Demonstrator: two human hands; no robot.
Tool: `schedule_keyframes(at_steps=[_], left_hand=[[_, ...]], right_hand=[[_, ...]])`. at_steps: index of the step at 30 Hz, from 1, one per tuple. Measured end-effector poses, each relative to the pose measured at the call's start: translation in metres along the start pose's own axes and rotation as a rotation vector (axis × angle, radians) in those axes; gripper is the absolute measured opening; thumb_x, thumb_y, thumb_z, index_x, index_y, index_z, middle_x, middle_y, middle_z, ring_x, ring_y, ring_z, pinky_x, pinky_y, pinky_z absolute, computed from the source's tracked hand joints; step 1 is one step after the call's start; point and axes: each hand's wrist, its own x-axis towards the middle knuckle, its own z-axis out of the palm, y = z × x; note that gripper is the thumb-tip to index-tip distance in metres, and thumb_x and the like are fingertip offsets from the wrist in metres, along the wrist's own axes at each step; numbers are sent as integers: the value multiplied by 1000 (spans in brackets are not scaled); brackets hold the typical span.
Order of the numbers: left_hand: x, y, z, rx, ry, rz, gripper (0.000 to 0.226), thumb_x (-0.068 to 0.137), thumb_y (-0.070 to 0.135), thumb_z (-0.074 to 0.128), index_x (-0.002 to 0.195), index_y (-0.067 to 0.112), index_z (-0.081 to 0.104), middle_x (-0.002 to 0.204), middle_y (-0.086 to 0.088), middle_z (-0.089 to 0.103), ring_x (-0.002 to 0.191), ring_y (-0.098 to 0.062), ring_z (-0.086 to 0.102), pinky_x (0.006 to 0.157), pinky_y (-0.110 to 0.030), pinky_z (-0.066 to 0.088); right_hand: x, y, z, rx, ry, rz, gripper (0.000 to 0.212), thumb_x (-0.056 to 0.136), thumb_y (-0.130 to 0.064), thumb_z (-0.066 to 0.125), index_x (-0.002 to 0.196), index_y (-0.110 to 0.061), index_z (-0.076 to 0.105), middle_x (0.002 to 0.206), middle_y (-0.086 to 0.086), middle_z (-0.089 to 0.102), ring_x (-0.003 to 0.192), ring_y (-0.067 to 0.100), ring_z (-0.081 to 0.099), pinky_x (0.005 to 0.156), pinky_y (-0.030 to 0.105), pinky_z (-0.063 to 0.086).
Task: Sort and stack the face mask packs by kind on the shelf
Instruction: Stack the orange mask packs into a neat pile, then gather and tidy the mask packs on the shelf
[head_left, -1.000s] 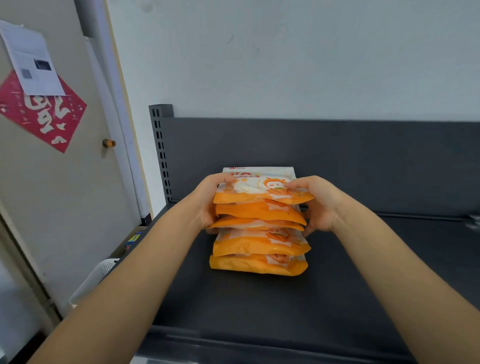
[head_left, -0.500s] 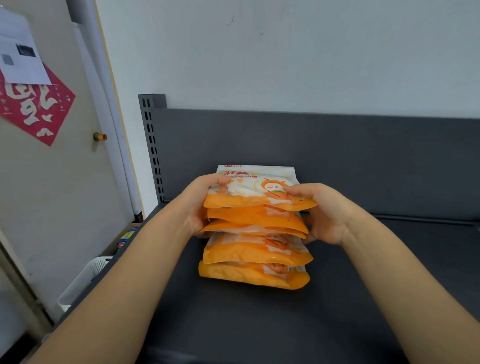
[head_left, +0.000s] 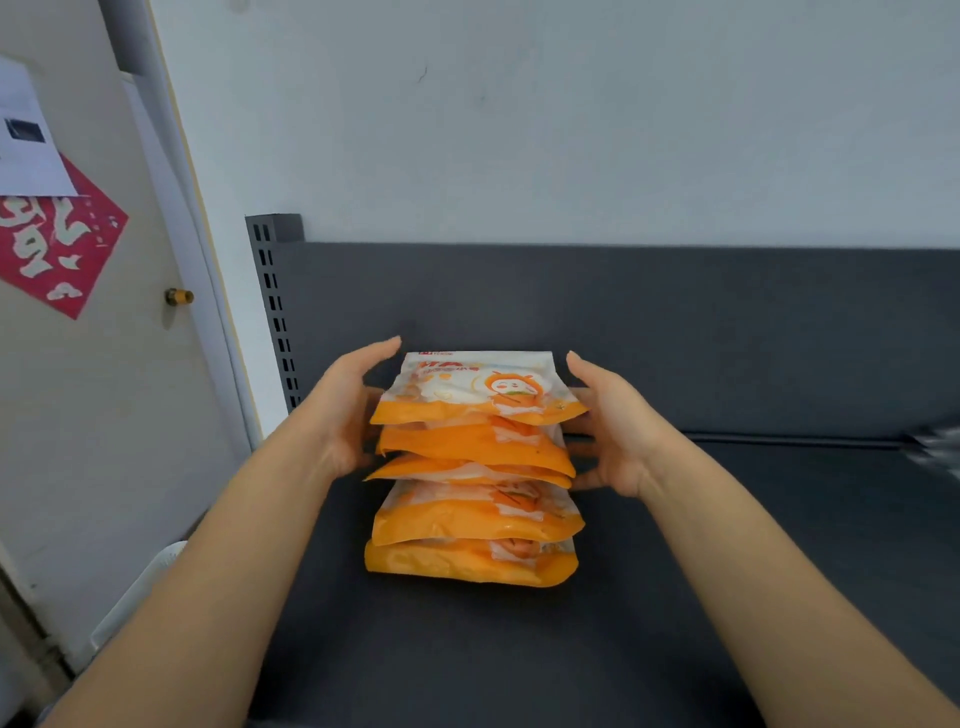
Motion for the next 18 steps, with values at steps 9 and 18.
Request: schedule_keyframes(at_steps=[9, 18], left_hand=[[-59, 53, 55, 240, 241, 461, 68, 79, 62, 60, 132, 22, 54, 143, 1, 47, 136, -20, 37, 108, -44, 30], [-76, -1, 270, 943, 81, 567, 74, 80, 72, 50, 131, 20, 53, 138, -2, 51, 132, -29, 40, 107, -46, 35]], right_hand=[[-62, -31, -80, -59, 124, -3, 70, 88, -53, 54, 142, -9, 42, 141, 19, 47, 127, 36, 47, 89, 51, 48], [-145, -43, -259, -602, 531, -183, 64, 88, -55, 54, 138, -15, 47, 138, 5, 50, 122, 27, 50, 90, 39, 44]])
